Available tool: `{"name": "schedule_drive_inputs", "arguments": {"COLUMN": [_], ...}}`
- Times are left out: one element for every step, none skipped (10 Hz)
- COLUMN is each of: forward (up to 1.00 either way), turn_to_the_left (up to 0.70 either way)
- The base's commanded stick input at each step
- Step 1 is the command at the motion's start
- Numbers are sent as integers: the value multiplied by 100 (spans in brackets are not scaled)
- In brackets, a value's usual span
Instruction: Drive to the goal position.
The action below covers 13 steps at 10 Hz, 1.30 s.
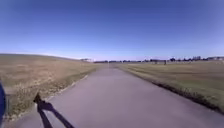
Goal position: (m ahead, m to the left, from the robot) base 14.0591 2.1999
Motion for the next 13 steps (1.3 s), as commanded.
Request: {"name": "schedule_drive_inputs", "arguments": {"forward": [70, 70, 70, 70, 70, 70, 70, 70, 70, 70, 70, 70, 70], "turn_to_the_left": [0, 0, 0, 0, 0, 0, 0, 0, 0, 0, 0, 0, 0]}}
